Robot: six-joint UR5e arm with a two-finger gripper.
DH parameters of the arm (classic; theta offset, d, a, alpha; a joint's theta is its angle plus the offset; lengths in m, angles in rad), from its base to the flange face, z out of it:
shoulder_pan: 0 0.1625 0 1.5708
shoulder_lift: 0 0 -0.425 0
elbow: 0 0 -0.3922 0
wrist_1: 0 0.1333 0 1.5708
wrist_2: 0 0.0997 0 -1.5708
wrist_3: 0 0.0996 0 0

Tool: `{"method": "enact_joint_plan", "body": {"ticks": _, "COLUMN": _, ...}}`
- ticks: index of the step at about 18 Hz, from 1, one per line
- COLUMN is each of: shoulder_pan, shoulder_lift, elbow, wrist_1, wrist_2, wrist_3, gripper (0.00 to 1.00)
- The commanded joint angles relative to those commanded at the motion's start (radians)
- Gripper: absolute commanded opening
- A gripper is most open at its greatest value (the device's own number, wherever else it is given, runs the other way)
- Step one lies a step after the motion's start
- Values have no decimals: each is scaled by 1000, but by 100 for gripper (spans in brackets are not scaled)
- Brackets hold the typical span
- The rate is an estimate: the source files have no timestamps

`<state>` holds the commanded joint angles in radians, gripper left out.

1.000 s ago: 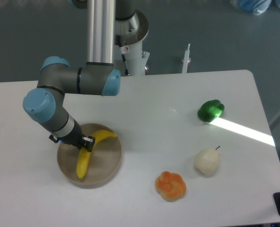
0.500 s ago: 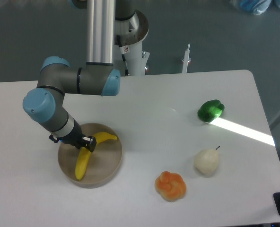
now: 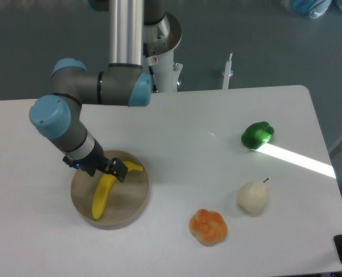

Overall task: Place bananas on a plate
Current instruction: 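Raise the open gripper up away from the banana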

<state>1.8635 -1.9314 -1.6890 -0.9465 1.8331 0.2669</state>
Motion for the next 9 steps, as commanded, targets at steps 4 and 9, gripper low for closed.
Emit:
{"method": "enact_joint_plan", "body": {"ticks": 4, "shoulder_pan": 83, "shoulder_lift": 6, "elbow": 26, "wrist_1": 9, "wrist_2": 0, "wrist_3": 124, "gripper": 100}}
{"method": "enact_joint_plan", "body": {"ticks": 9, "shoulder_pan": 198, "shoulder_lift": 26, "elbow": 34, "wrist_1": 6, "wrist_2": -8, "wrist_3": 360, "gripper": 100}}
